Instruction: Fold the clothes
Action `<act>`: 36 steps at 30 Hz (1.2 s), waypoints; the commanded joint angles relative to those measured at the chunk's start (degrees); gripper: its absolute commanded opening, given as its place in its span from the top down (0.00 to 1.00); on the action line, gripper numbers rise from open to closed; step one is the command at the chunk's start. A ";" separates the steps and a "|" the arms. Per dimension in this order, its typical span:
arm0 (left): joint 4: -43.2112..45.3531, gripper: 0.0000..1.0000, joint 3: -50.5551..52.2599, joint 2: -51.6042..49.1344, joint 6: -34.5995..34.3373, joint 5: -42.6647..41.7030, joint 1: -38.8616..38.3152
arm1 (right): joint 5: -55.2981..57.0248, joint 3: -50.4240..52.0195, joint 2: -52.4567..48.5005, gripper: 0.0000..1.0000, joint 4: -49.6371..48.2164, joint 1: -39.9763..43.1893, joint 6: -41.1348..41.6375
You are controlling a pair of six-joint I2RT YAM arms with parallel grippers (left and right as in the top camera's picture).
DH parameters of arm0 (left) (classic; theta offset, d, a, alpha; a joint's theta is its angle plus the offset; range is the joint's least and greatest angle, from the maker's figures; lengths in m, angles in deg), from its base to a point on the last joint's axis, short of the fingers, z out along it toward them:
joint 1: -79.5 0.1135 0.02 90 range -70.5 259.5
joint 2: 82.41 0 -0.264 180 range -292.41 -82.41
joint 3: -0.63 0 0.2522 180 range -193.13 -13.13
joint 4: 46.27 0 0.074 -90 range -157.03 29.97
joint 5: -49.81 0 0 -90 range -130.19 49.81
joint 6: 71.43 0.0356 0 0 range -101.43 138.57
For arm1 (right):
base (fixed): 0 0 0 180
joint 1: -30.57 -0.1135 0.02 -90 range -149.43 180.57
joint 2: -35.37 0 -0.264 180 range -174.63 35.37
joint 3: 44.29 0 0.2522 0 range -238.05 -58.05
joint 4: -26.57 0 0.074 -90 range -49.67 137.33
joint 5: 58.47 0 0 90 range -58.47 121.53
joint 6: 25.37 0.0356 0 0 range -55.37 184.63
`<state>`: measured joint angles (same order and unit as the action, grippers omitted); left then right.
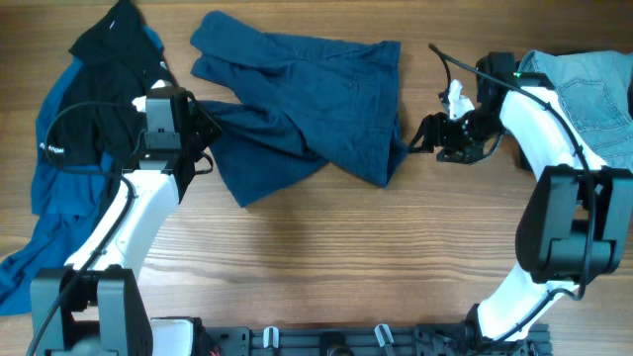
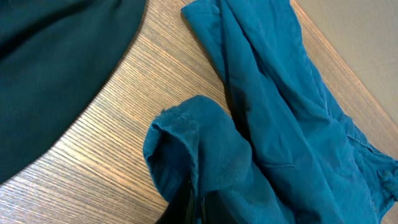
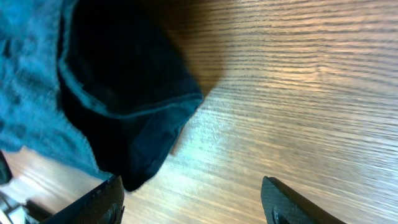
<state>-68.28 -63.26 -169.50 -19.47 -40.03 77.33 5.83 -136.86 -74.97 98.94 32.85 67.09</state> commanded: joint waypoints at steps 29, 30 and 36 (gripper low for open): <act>-5.44 0.96 -0.90 2.25 5.05 -3.76 0.31 | 1.31 6.62 0.87 0.96 -16.06 -17.51 32.70; -6.88 0.96 -0.90 3.67 5.40 -3.63 0.33 | 0.81 6.01 1.66 0.96 -15.58 -16.63 31.23; -26.16 0.96 -5.40 17.73 7.32 -3.54 0.37 | -0.07 -2.97 12.39 0.96 2.23 -6.32 20.55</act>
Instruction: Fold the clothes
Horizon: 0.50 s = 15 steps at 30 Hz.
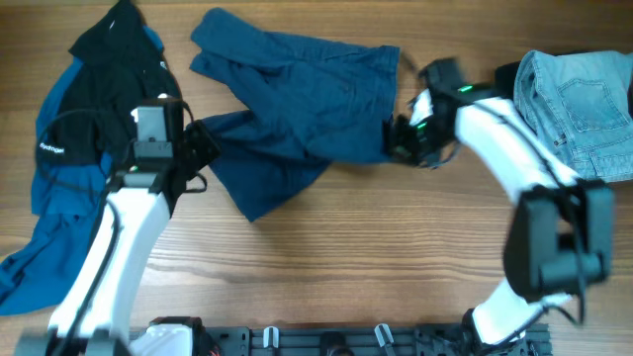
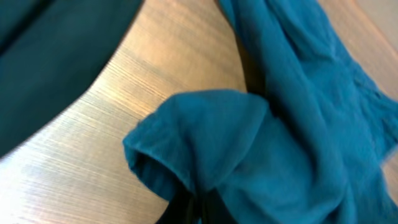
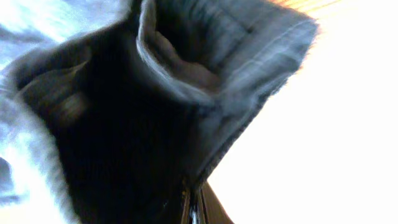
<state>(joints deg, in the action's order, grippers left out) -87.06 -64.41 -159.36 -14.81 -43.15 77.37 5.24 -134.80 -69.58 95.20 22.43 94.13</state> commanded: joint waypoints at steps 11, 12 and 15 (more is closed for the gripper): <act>-22.21 0.96 -5.38 5.46 3.39 7.58 0.39 | 5.75 -2.10 5.09 0.96 12.04 7.45 -10.01; -21.84 0.96 -5.40 2.62 3.43 7.56 0.39 | 5.70 -1.42 3.52 0.96 12.35 7.45 -10.43; -22.99 0.96 -5.40 -3.32 3.45 6.54 0.39 | 5.27 2.29 0.04 0.85 15.02 7.43 -15.65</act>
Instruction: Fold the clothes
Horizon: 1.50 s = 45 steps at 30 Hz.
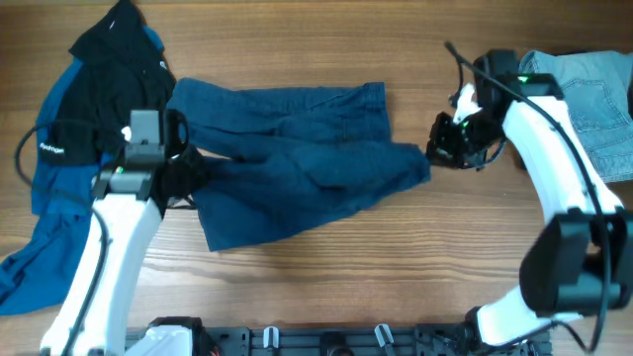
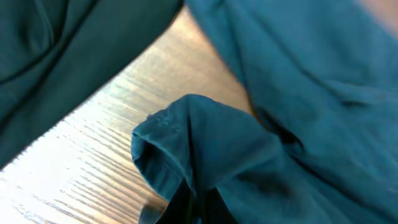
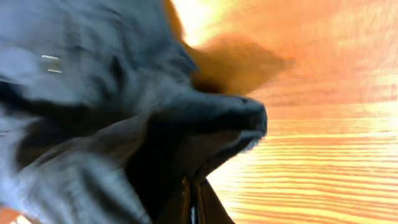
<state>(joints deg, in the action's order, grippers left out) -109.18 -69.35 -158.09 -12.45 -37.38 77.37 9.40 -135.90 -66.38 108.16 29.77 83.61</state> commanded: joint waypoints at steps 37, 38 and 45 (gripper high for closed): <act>9.99 0.00 -3.41 -0.85 8.35 -3.37 -0.26 | 0.07 2.43 -18.80 0.81 -64.00 -9.31 -9.49; 9.99 0.00 -3.41 -1.31 8.33 -3.39 -0.26 | 0.09 2.40 -18.78 0.87 -64.70 -9.31 -8.81; 11.32 0.00 -3.41 -2.34 8.33 -3.39 -0.26 | -4.37 1.07 -17.59 0.96 -86.29 -9.22 -9.07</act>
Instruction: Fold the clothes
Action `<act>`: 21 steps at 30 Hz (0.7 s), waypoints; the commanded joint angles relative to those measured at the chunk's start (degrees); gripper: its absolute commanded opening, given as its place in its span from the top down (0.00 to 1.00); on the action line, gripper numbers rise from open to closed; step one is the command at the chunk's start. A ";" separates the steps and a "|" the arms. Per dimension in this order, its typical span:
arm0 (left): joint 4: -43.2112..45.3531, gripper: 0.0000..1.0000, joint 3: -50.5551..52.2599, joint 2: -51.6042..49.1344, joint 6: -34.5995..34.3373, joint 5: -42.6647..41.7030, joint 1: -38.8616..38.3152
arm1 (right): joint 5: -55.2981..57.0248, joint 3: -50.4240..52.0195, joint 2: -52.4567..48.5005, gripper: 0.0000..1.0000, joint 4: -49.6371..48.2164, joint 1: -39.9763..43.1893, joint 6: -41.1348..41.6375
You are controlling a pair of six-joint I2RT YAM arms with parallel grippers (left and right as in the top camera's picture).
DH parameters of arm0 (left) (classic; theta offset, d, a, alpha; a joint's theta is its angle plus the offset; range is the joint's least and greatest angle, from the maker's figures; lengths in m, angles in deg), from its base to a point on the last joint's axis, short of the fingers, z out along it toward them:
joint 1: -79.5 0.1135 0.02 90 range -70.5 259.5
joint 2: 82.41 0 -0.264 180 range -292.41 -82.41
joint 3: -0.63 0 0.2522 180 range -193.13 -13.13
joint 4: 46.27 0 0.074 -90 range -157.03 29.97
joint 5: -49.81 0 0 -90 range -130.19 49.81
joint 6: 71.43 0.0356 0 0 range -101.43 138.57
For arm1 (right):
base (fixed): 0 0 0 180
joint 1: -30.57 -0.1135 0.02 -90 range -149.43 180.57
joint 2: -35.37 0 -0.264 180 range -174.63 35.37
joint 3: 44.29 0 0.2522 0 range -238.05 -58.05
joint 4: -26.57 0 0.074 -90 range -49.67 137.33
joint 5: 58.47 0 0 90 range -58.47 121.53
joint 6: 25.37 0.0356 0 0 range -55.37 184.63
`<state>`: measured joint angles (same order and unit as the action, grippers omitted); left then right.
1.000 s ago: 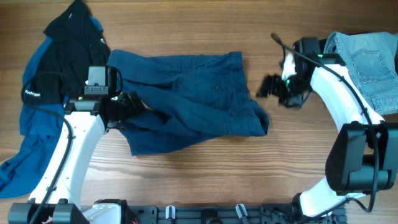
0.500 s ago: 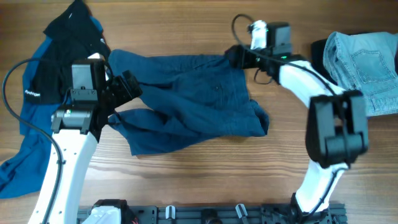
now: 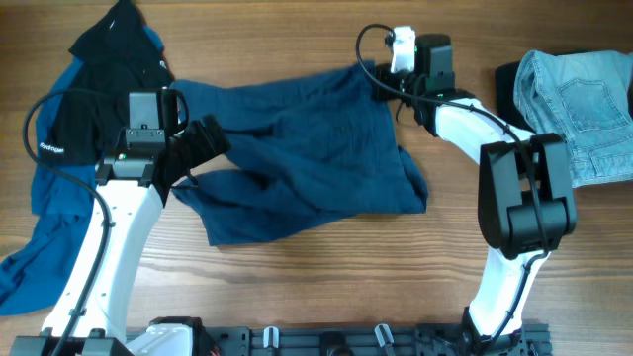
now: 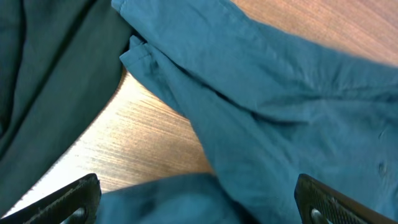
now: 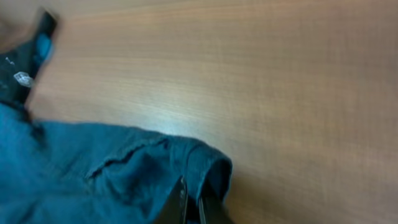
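Note:
Dark blue shorts (image 3: pixel 307 148) lie spread and rumpled across the middle of the table. My left gripper (image 3: pixel 210 141) stands open over their left edge; in the left wrist view its fingers (image 4: pixel 74 199) are wide apart with blue cloth (image 4: pixel 261 124) below and between them. My right gripper (image 3: pixel 379 77) is at the shorts' far right corner, shut on a fold of the hem (image 5: pixel 208 165), with its fingertips (image 5: pixel 193 202) pressed together on the cloth.
A black and blue jacket (image 3: pixel 79 109) is heaped at the left, touching the shorts' left edge. Folded light denim jeans (image 3: pixel 579 99) lie at the far right. Bare wood table (image 3: pixel 396 287) runs along the front.
My left gripper has opened and let go of the shorts' left edge. My right gripper, still shut on its corner, has moved from the right of the shorts to the far side of the table.
At first my left gripper held the shorts' left edge and my right stood open beside their right edge. Then the right was shut on that edge, and the shorts lay stretched between both. Now the right holds its corner at the back and the left is open.

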<state>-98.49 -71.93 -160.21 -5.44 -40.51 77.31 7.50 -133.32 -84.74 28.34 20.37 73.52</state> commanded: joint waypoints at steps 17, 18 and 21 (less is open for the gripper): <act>1.20 0.00 -0.83 -0.24 1.29 -0.96 -0.22 | 27.45 -4.74 -1.01 0.00 -21.75 4.92 2.95; 1.22 0.00 -0.83 -0.24 1.29 -2.03 -0.22 | 27.02 -4.74 -0.46 0.00 -20.98 5.27 3.28; 0.68 0.00 -0.83 -0.24 1.31 -4.74 -0.28 | 22.80 -4.74 4.07 0.00 -12.22 6.03 3.08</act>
<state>-97.51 -71.93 -160.21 -5.44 -41.82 77.31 33.07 -136.86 -84.64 10.35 26.10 75.26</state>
